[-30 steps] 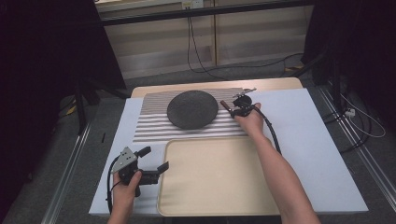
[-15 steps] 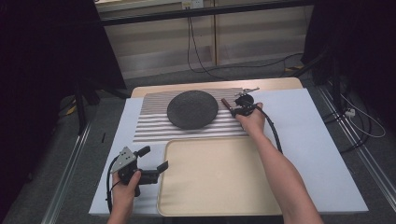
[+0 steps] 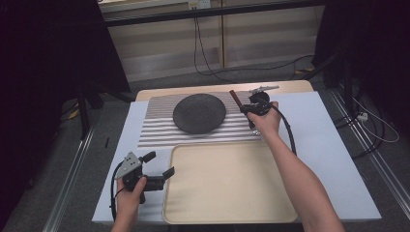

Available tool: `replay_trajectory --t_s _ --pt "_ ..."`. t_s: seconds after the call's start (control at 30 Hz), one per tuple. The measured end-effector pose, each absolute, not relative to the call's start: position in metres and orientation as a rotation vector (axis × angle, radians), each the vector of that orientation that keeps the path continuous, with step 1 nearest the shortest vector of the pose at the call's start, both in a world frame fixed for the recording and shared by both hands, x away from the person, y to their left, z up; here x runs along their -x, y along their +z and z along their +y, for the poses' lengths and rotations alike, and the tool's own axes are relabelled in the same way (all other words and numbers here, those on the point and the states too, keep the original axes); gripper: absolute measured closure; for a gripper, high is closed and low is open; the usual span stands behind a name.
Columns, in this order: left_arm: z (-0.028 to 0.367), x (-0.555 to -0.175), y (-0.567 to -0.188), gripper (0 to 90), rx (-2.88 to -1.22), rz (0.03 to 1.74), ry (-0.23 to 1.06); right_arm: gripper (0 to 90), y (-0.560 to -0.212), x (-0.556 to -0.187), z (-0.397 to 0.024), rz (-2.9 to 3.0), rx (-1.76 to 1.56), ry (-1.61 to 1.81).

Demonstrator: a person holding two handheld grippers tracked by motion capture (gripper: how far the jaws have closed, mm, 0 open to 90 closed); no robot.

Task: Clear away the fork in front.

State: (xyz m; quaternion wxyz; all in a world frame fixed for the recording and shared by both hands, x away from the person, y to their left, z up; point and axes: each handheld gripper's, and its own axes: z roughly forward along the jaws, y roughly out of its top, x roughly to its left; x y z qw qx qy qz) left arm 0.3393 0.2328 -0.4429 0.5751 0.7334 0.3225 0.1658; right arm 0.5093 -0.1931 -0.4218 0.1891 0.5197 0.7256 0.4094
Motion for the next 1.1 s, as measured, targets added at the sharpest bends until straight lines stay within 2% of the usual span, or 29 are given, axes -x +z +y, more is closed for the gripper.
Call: replay_trajectory --t_s 0.33,1.1 --pt "0.232 -0.339 -0.442 2.6 -1.718 0.756 0.389 79.2 -0.409 -0.469 -0.199 2.035 -1.378 1.276" --pt "0.221 -0.335 -0.434 2.6 -1.736 0.729 0.390 79.1 -0.415 -0.388 -0.201 2.049 -1.289 1.458"
